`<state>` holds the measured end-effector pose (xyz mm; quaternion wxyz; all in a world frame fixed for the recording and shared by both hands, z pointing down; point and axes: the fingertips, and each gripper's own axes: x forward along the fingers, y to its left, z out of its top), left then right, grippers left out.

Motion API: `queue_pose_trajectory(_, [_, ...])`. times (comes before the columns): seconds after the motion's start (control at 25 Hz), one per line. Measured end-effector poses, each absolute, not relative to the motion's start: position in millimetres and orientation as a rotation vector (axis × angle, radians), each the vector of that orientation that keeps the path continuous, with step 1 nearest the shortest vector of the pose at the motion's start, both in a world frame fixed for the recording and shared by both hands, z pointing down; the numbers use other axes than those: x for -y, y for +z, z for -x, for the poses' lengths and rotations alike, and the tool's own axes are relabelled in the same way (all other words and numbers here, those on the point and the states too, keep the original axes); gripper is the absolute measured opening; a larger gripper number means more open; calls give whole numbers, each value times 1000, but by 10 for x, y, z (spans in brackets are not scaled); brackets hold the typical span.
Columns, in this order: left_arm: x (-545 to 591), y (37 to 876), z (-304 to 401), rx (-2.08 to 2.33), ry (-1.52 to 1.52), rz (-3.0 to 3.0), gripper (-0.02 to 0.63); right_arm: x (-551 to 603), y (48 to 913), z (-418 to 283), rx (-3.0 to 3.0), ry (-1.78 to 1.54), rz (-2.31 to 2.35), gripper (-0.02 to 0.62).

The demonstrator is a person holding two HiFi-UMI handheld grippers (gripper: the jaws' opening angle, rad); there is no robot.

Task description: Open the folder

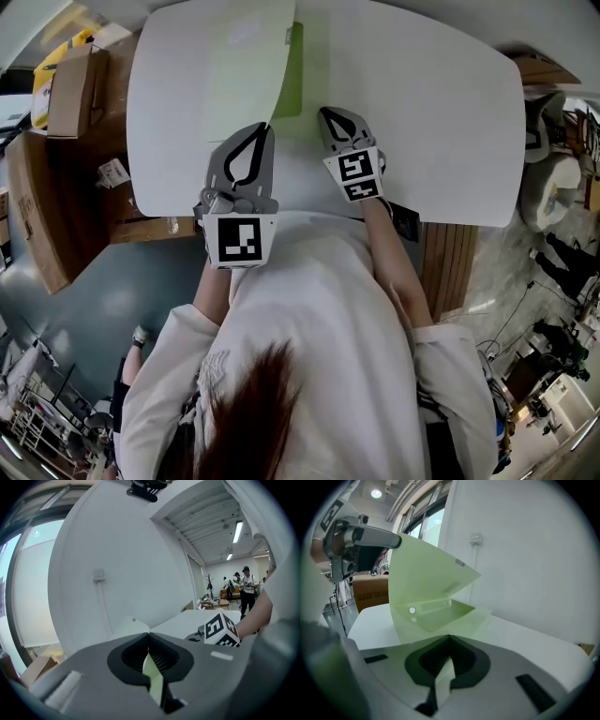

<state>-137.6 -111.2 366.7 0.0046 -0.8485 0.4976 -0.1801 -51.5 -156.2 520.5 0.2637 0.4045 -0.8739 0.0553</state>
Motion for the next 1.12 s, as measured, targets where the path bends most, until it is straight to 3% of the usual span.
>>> queue_pose_trajectory(1.12, [1095, 3303, 2407, -2015, -293, 2470, 9, 1520, 5211, 517, 2368, 139, -1071, 3])
